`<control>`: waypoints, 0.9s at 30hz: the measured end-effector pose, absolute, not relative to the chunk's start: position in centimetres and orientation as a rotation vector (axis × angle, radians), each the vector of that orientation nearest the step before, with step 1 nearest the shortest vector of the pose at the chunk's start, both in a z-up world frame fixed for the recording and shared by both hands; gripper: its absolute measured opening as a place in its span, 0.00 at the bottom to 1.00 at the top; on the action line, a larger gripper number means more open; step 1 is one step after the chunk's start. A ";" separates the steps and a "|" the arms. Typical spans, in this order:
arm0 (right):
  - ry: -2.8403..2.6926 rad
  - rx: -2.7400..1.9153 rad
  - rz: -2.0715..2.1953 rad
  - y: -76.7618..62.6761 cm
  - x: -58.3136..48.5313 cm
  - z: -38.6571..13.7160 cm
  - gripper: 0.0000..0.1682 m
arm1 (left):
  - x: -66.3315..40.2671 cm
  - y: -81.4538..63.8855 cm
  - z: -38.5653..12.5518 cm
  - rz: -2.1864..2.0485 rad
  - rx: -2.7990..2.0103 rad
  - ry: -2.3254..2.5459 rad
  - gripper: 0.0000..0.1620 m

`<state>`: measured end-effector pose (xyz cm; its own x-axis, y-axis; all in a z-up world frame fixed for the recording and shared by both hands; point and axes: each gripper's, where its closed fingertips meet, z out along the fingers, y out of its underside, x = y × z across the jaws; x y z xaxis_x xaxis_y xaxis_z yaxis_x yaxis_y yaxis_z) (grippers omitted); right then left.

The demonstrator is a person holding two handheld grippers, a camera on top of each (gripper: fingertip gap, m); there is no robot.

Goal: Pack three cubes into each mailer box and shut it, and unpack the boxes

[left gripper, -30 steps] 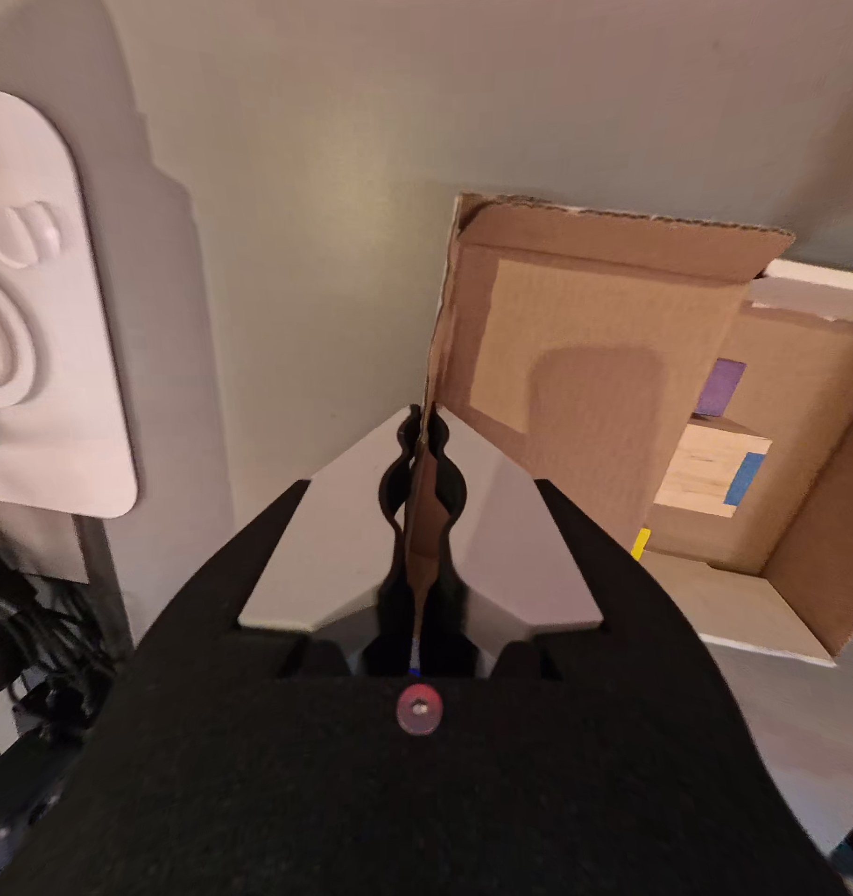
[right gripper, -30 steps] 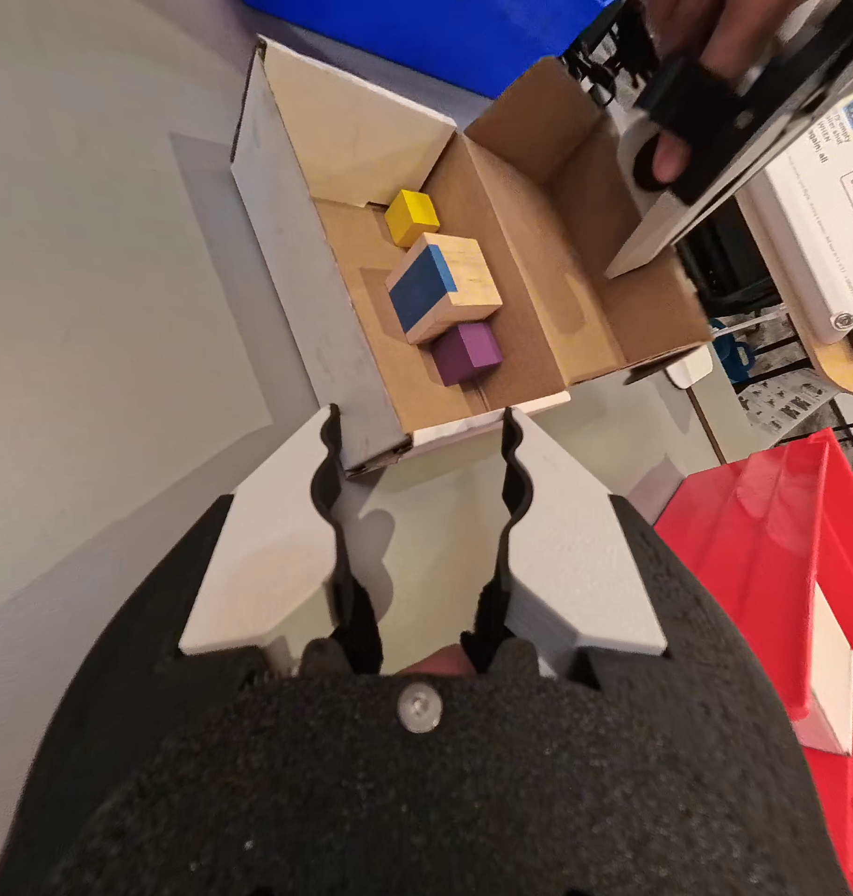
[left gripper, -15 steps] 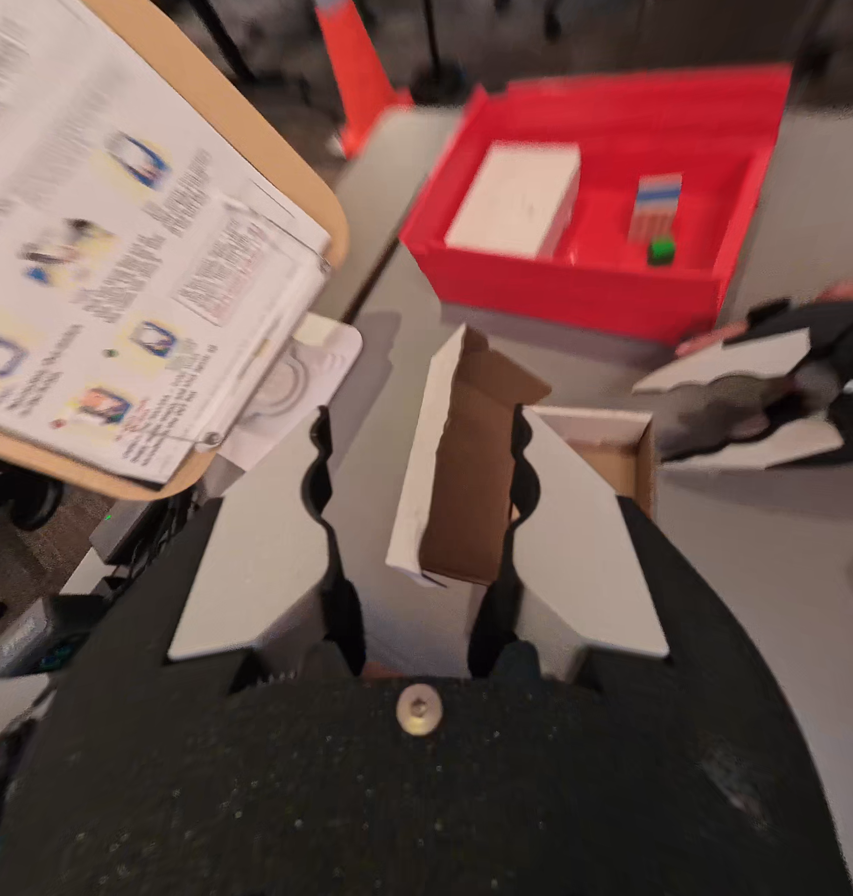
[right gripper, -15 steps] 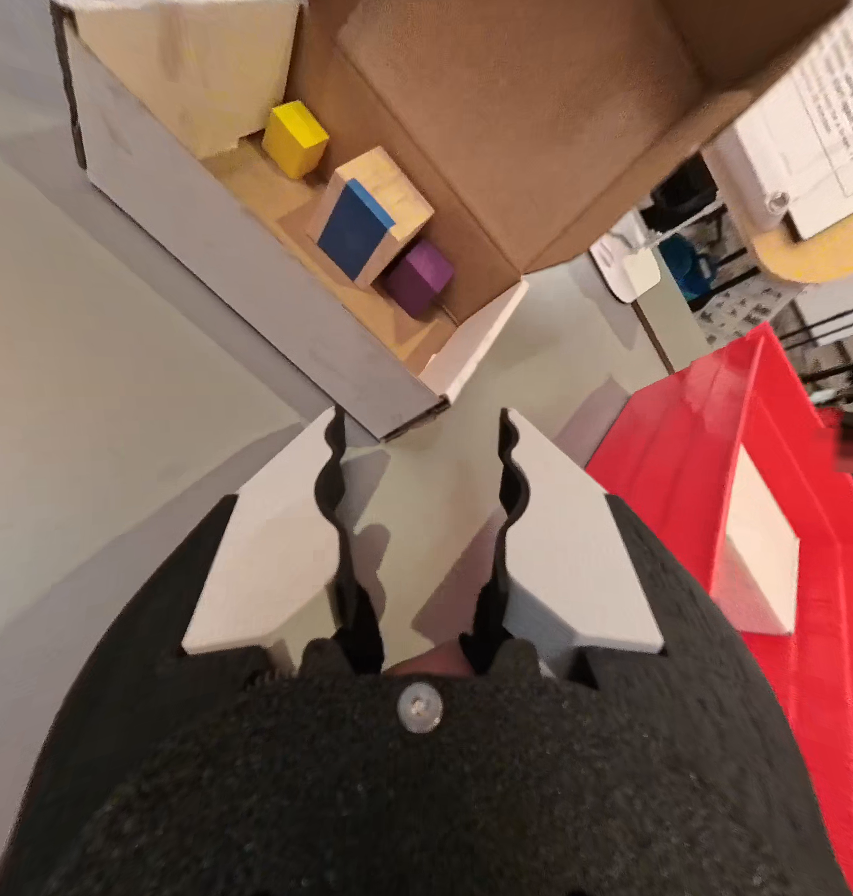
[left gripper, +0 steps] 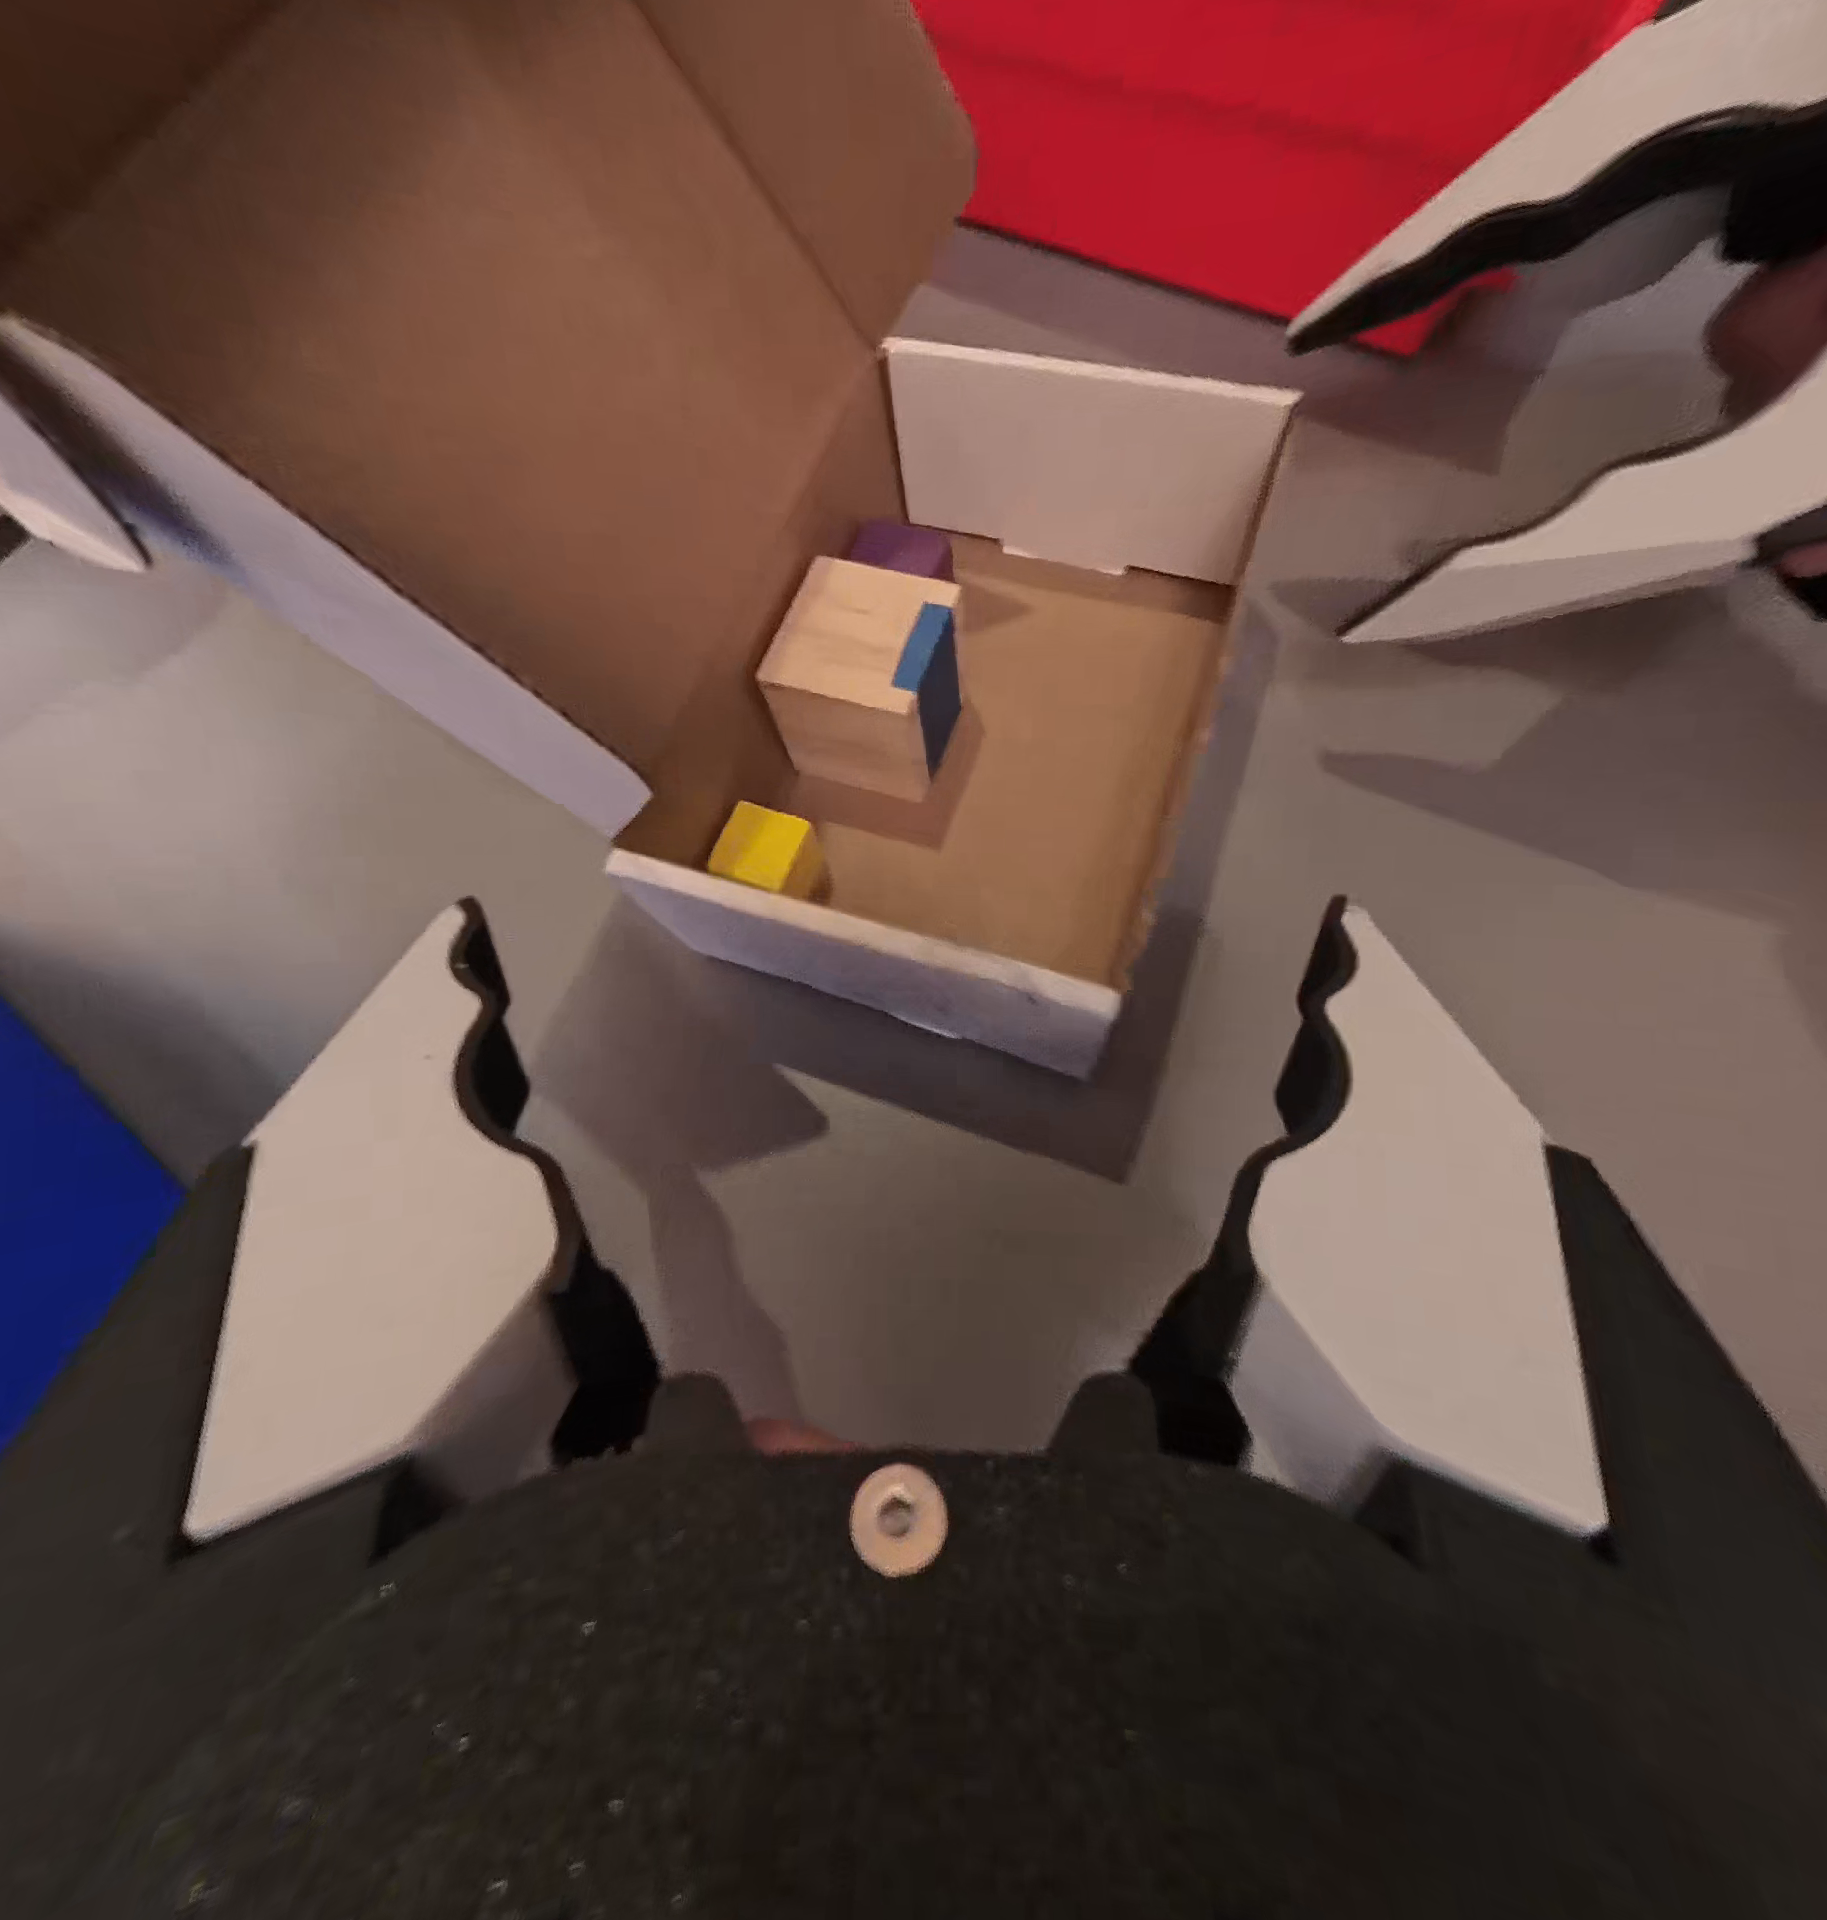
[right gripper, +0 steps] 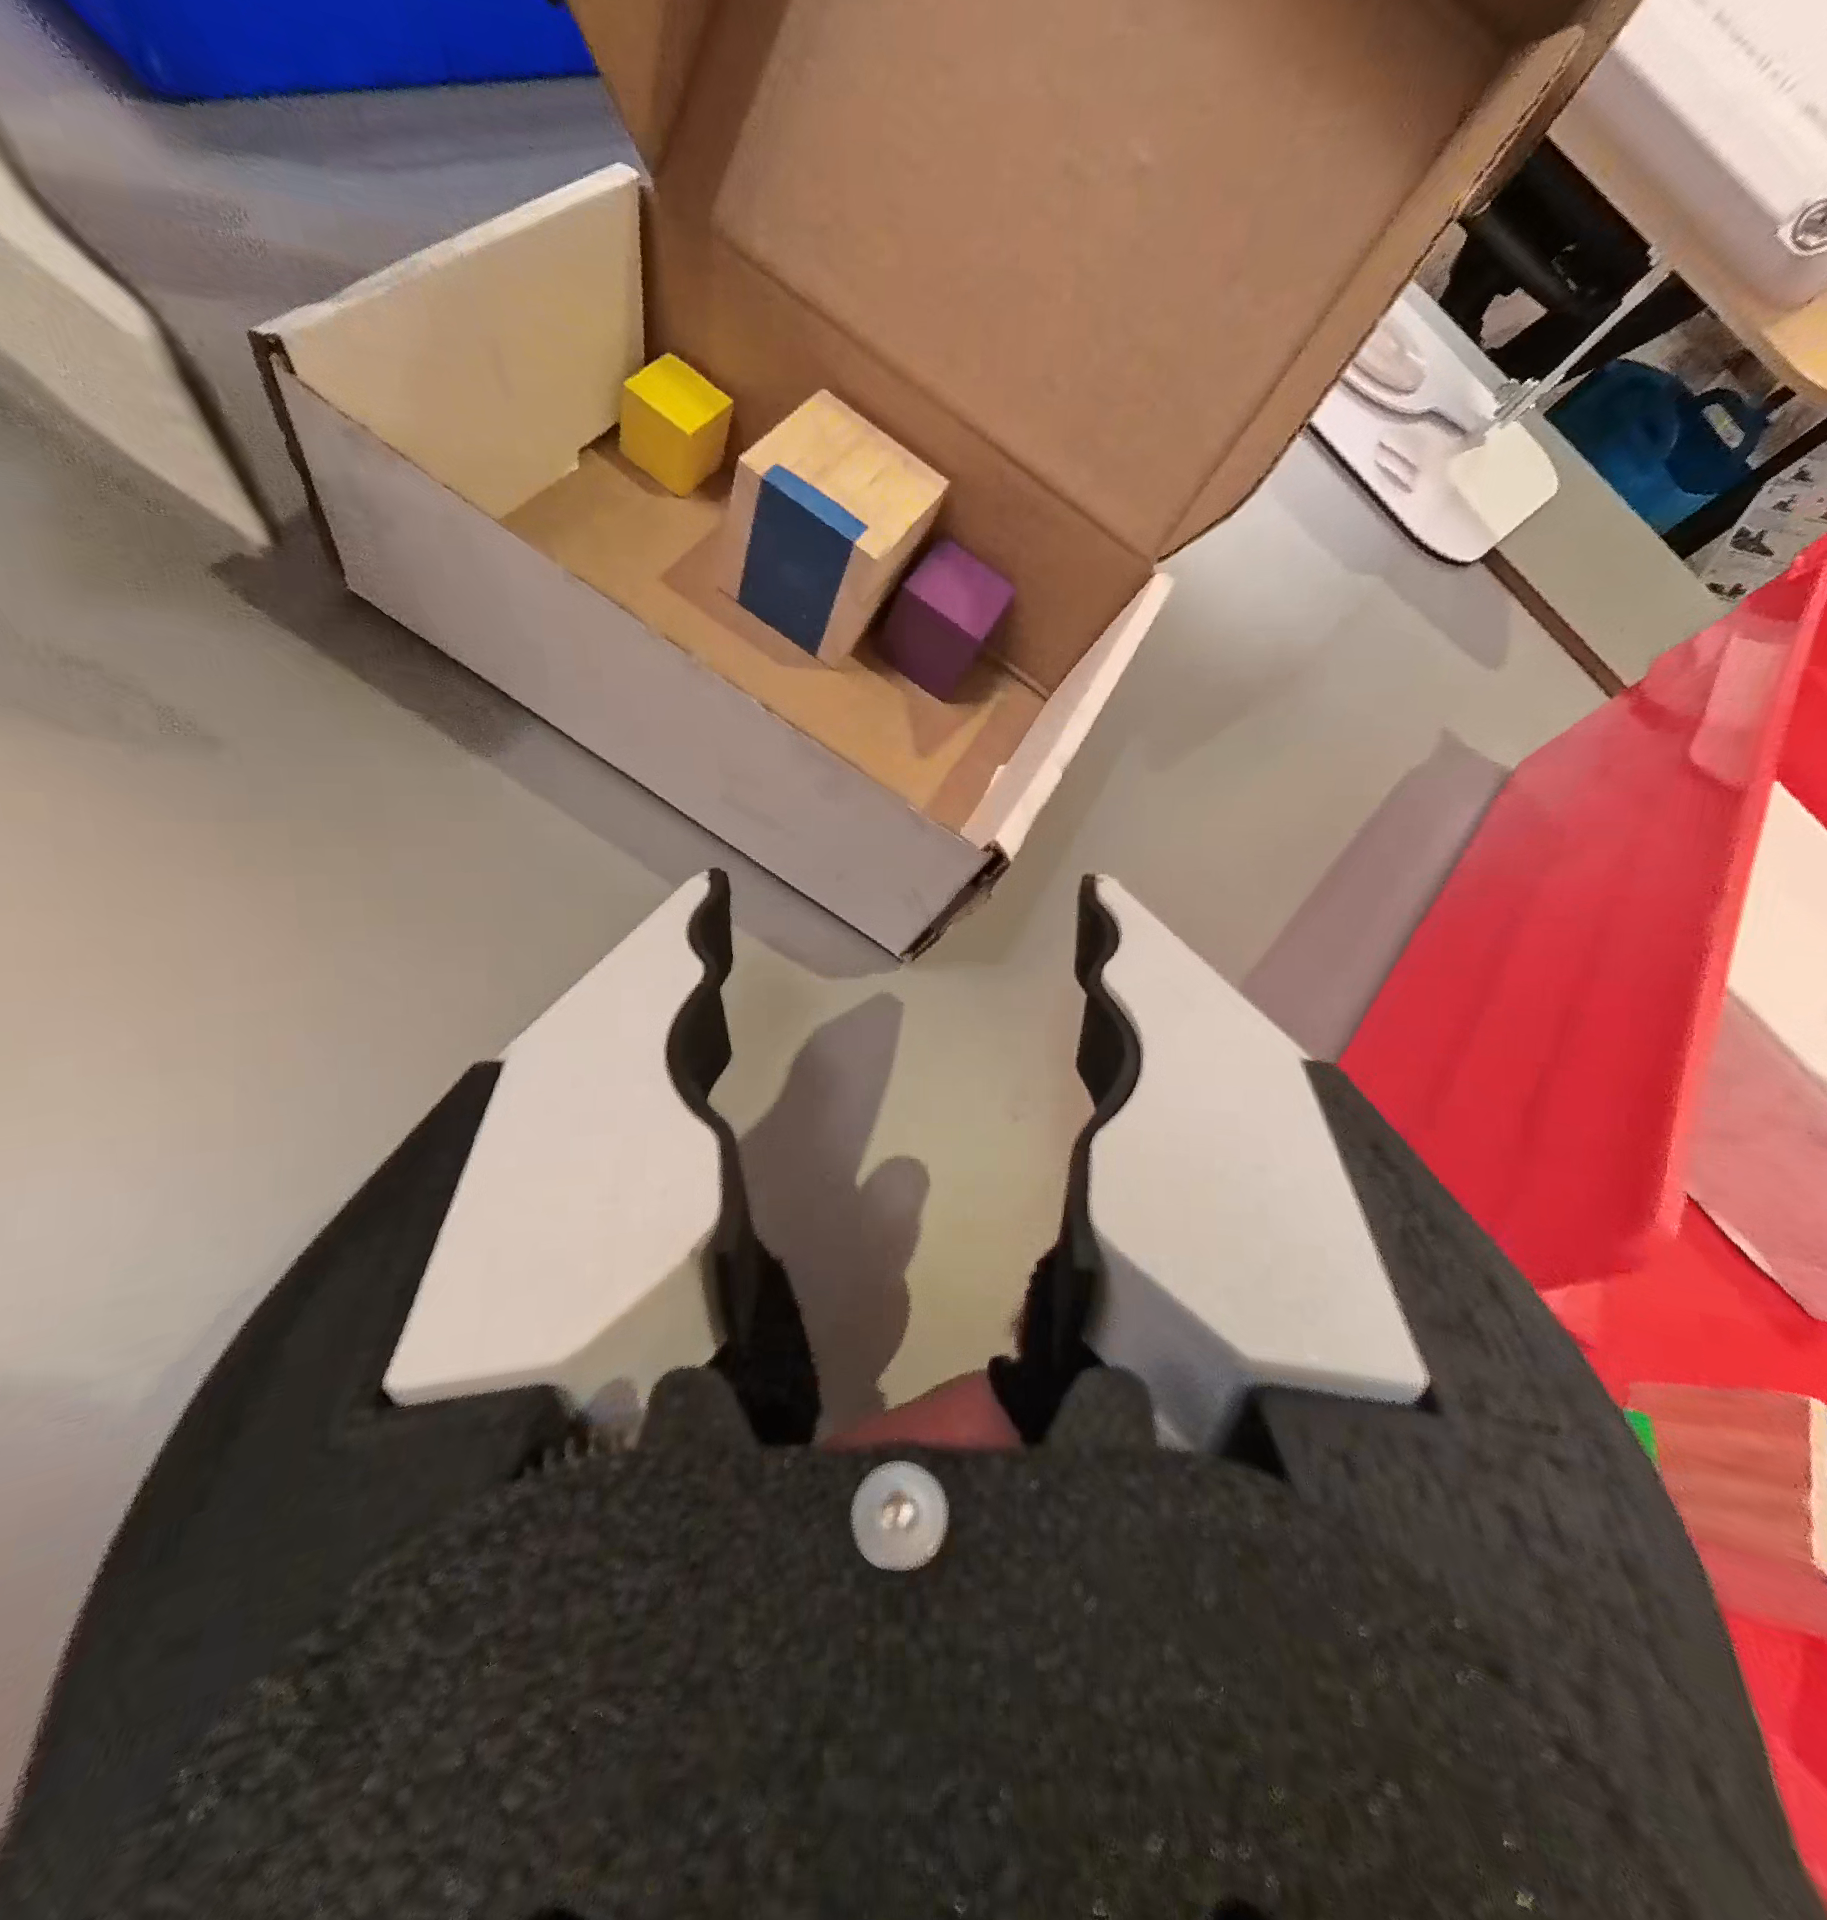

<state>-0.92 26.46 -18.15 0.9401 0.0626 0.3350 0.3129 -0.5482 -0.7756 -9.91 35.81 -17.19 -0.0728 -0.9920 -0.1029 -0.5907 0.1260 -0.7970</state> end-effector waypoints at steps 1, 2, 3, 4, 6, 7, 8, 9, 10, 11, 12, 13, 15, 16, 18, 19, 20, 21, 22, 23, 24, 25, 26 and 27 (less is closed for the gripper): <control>-0.267 -2.134 -0.328 26.5 -1.0 -18.1 0.40 | -9.3 36.2 -17.6 -0.765 -1.542 1.741 0.92; -0.268 -2.130 -0.317 26.4 -1.1 -18.0 0.39 | -8.8 36.3 -17.9 -0.774 -1.554 1.742 0.92; -0.265 -2.125 -0.303 26.4 -1.2 -18.0 0.40 | -8.4 36.4 -18.2 -0.788 -1.567 1.744 0.93; -0.259 -2.118 -0.278 26.3 -1.3 -17.8 0.40 | -8.0 36.4 -18.4 -0.811 -1.581 1.742 0.93; -0.220 -2.103 -0.155 26.1 -2.2 -17.4 0.41 | -7.5 35.5 -18.7 -0.871 -1.583 1.764 0.85; -0.184 -2.102 -0.059 26.0 -2.8 -17.0 0.41 | -7.2 35.5 -18.8 -0.847 -1.563 1.771 0.83; -0.132 -2.107 0.037 25.8 -3.2 -16.4 0.42 | -7.1 35.5 -19.0 -0.805 -1.529 1.790 0.74; -0.068 -2.112 0.134 25.7 -3.5 -15.7 0.42 | -7.0 35.3 -19.0 -0.790 -1.499 1.804 0.74; 0.001 -2.113 0.218 25.8 -3.5 -14.7 0.42 | -6.9 35.2 -19.0 -0.787 -1.512 1.787 0.73; 0.070 -2.117 0.276 26.0 -3.3 -13.7 0.42 | -6.8 35.1 -19.0 -0.794 -1.528 1.760 0.73; 0.106 -2.125 0.315 26.4 -3.1 -12.8 0.42 | -6.7 35.2 -19.0 -0.783 -1.540 1.721 0.73; 0.125 -2.147 0.314 26.8 -2.9 -12.2 0.42 | -6.7 35.2 -19.0 -0.766 -1.550 1.689 0.73; 0.151 -2.208 0.222 28.0 -2.2 -11.8 0.42 | -6.7 35.2 -18.9 -0.737 -1.583 1.638 0.72; 0.149 -2.250 0.193 28.8 -2.3 -12.0 0.42 | -6.8 35.2 -18.9 -0.730 -1.596 1.616 0.72; 0.133 -2.369 0.181 30.6 -3.0 -13.4 0.44 | -6.9 35.3 -18.9 -0.723 -1.623 1.571 0.72; 0.124 -2.425 0.157 31.5 -3.2 -14.1 0.45 | -7.1 35.2 -18.9 -0.719 -1.633 1.553 0.72; 0.108 -2.467 0.127 32.5 -3.3 -14.8 0.45 | -7.2 35.2 -18.9 -0.717 -1.635 1.542 0.72; 0.086 -2.508 0.087 33.3 -3.2 -15.5 0.44 | -7.2 35.1 -18.9 -0.717 -1.635 1.530 0.72; 0.077 -2.547 0.018 34.1 -2.5 -16.2 0.44 | -7.2 35.2 -18.9 -0.721 -1.639 1.515 0.72; 0.071 -2.582 -0.045 34.7 -1.9 -16.9 0.43 | -7.2 35.2 -18.9 -0.725 -1.646 1.501 0.72; 0.056 -2.618 -0.056 35.1 -1.9 -17.6 0.42 | -7.2 35.2 -18.9 -0.723 -1.654 1.492 0.72; 0.047 -2.646 -0.037 35.5 -2.2 -18.2 0.41 | -7.3 35.2 -18.9 -0.711 -1.658 1.491 0.72; 0.046 -2.661 -0.024 35.9 -2.5 -18.6 0.41 | -7.2 35.2 -18.9 -0.700 -1.661 1.493 0.72; 0.052 -2.658 -0.029 36.3 -2.5 -18.7 0.40 | -7.2 35.2 -18.9 -0.696 -1.666 1.488 0.72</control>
